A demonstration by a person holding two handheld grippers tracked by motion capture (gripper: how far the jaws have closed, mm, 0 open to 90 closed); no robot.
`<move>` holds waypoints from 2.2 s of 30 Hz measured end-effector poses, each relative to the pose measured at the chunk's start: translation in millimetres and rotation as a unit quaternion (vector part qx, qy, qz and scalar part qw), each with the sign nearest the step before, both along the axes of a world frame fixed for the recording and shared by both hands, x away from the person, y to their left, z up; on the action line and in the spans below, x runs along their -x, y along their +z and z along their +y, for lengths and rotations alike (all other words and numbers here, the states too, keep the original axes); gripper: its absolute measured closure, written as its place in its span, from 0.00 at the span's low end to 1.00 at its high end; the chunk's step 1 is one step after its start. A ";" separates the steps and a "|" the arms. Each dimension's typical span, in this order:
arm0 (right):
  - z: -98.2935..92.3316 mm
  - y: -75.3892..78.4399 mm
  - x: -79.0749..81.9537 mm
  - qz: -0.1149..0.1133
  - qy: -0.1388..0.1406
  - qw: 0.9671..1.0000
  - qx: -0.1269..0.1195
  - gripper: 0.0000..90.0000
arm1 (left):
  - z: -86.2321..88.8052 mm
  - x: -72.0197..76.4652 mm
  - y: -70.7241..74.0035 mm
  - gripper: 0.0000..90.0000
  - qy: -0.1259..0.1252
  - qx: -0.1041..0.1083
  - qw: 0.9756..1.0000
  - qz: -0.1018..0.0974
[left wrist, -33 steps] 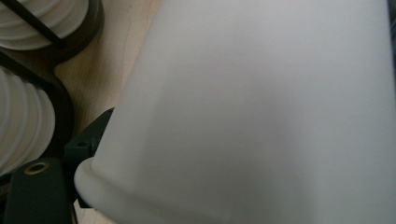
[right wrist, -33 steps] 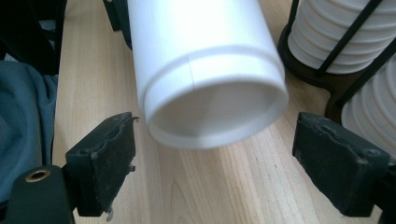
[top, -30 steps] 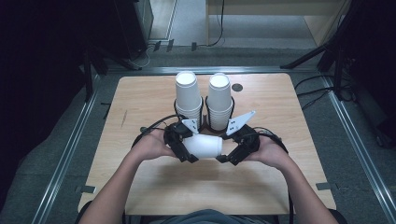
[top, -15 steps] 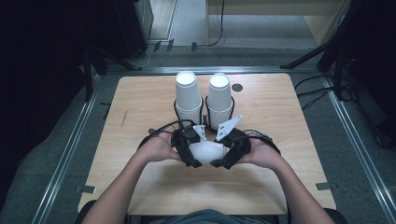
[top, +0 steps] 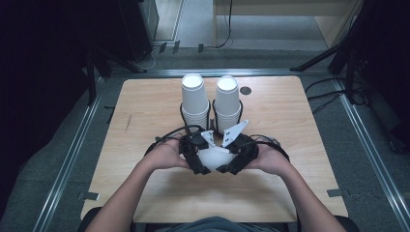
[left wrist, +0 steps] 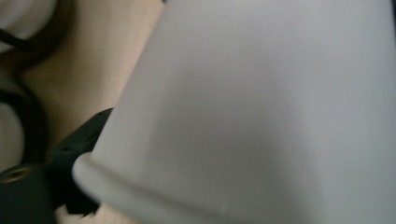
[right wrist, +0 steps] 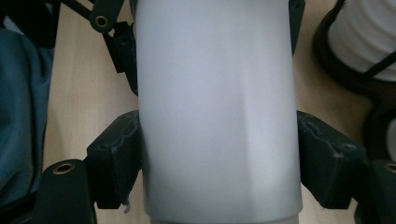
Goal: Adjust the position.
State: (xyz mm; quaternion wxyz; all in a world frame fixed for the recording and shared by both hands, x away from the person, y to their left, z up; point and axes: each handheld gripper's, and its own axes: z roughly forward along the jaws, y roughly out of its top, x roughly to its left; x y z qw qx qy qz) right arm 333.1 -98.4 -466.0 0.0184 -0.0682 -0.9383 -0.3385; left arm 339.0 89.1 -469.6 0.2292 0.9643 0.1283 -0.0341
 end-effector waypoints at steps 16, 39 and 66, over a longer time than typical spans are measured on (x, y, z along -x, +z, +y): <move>-20.6 13.7 -3.4 -0.004 -0.018 0.997 -0.080 0.25 | 31.4 -3.7 15.9 0.00 0.055 0.149 0.987 0.025; -16.3 10.1 1.4 0.004 -0.010 0.993 -0.114 0.25 | 30.0 -0.6 17.0 0.04 0.074 0.206 0.974 0.053; -16.6 2.9 -5.2 0.026 -0.026 0.997 -0.066 0.15 | 42.5 -5.5 43.1 0.15 0.043 0.153 0.987 0.006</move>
